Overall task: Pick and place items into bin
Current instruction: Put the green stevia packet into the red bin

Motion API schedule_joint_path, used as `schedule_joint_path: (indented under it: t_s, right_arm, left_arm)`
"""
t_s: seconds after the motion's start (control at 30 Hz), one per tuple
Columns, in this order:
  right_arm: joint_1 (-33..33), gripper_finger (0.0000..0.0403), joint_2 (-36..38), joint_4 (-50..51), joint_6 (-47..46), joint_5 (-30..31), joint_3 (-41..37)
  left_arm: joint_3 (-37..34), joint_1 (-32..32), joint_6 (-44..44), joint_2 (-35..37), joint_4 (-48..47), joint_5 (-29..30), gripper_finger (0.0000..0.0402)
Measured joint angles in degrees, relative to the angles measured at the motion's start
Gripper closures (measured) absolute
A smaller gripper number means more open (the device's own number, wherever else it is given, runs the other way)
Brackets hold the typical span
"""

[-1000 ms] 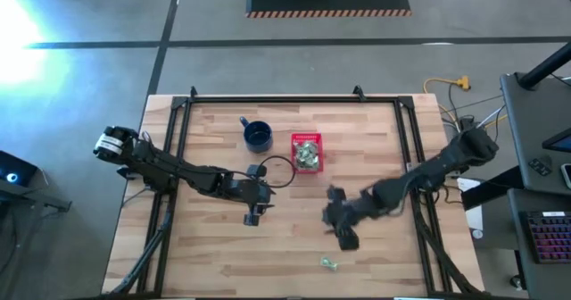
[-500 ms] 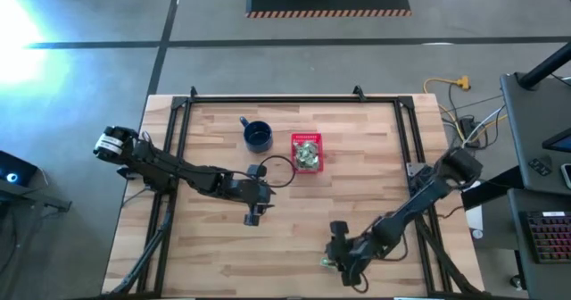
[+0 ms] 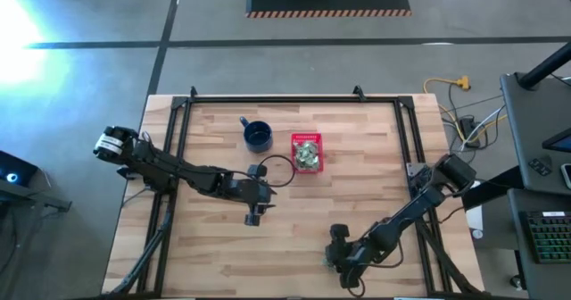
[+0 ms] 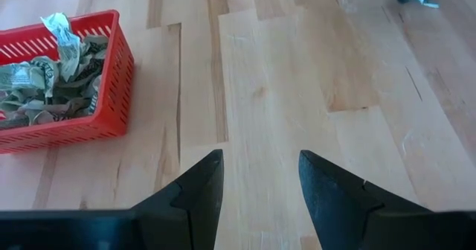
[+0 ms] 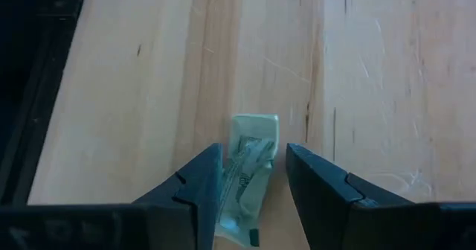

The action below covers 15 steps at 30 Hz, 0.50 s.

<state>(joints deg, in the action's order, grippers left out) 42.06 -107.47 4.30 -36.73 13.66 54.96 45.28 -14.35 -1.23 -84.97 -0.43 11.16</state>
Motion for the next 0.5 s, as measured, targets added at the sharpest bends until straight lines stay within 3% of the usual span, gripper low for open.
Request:
schedule_joint_path:
  t_s: [0.23,0.5]
  right_arm:
    - [0.18,0.0282,-0.18,0.03,-0.05,2.56,-0.21]
    - [0.18,0.0352,-0.14,0.43,4.2,7.01,-0.24]
  left_arm:
    - [0.02,0.0,0.0,0.0,-0.04,0.0,0.0242]
    - [0.02,0.01,0.0,0.0,-0.03,0.0,0.0242]
